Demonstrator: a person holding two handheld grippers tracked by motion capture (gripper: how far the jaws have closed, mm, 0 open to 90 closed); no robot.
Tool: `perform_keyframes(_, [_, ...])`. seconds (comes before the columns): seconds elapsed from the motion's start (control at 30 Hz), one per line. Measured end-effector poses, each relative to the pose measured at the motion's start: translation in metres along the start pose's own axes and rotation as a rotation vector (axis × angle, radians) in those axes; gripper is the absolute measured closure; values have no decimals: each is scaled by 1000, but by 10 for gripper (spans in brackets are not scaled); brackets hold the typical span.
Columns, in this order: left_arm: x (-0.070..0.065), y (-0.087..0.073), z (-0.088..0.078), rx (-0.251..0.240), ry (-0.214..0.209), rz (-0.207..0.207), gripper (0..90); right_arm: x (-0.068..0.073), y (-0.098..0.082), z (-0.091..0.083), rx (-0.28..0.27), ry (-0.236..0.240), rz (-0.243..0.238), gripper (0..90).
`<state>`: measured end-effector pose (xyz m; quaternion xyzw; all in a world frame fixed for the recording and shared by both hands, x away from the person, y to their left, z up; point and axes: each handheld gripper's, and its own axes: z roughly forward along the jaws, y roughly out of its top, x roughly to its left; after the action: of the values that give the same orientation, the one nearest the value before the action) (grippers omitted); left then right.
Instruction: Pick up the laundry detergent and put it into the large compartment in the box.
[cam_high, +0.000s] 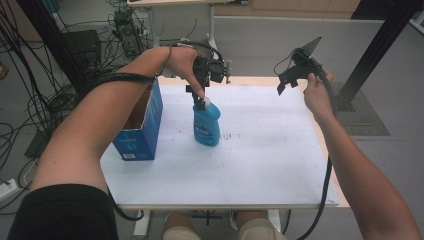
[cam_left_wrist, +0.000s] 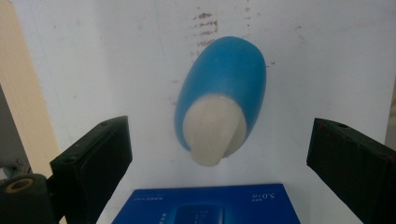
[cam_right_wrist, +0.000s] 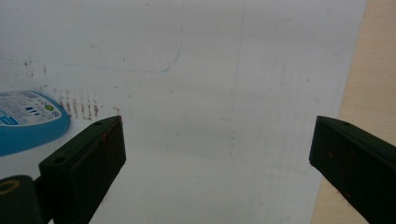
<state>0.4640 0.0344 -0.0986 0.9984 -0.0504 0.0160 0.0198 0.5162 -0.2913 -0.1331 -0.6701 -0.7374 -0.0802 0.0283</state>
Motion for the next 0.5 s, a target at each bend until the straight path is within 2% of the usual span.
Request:
perform_keyframes(0.27, [0,1,8,-1,-1,5,71,0,1,2,2,4,1,37])
perform_keyframes(0.5, [2,4,21,10,-11,5,72,0,2,4,8,4,0,37])
